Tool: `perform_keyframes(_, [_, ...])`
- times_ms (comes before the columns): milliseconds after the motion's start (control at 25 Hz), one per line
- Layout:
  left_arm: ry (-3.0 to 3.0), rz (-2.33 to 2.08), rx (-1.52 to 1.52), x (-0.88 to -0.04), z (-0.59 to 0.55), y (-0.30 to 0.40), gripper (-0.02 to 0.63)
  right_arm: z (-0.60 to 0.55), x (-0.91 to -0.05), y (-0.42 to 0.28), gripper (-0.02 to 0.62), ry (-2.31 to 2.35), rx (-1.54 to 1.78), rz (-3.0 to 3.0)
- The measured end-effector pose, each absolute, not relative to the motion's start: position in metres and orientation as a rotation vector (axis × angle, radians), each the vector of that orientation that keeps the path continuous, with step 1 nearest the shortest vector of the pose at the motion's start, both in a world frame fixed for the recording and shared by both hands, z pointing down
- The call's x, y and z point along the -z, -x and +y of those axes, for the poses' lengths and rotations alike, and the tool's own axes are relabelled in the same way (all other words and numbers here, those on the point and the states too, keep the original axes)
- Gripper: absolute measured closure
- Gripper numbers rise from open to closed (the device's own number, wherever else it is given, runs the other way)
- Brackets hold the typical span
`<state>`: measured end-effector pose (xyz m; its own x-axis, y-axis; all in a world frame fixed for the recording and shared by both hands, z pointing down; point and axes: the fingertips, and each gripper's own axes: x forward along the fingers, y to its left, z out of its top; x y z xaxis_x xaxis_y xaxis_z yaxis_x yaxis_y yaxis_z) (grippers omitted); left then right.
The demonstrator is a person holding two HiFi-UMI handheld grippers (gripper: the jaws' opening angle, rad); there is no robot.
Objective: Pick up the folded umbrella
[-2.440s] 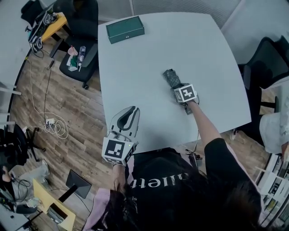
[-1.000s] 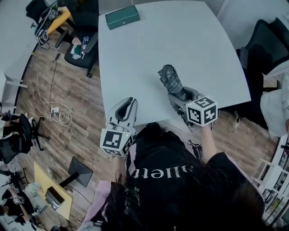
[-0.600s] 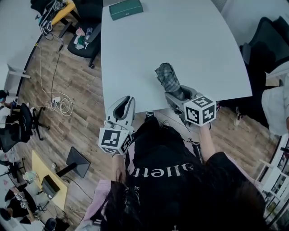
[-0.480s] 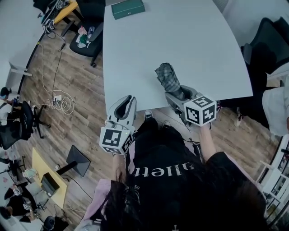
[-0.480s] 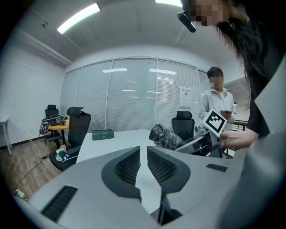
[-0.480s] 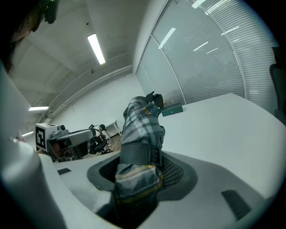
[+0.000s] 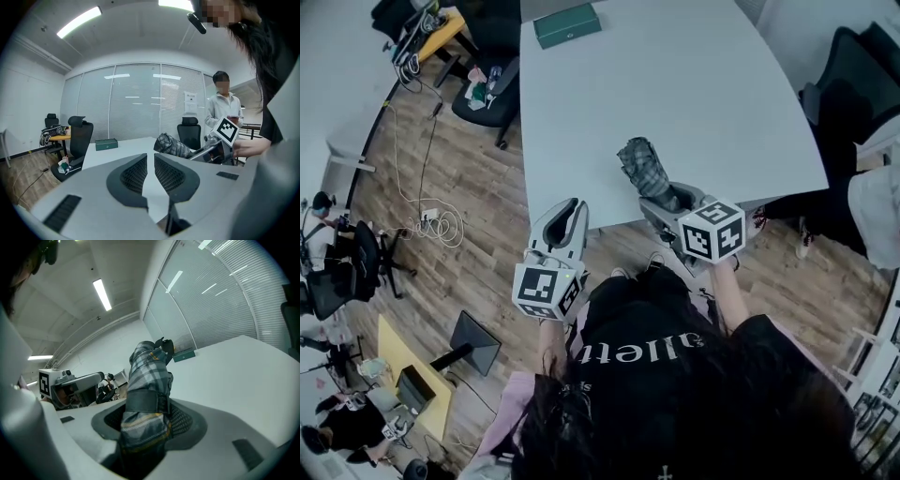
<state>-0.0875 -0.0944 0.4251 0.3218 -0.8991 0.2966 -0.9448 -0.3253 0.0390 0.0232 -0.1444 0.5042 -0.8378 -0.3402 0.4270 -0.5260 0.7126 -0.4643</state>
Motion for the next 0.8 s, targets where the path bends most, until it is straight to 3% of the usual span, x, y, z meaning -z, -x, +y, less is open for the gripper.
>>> perform_keyframes(800, [-2.501,-1.564,-0.298,-0.415,-0.044,0.111,0.557,-0.073,-0.494,0.016,0.370,-0.777,-0.900,-2.612])
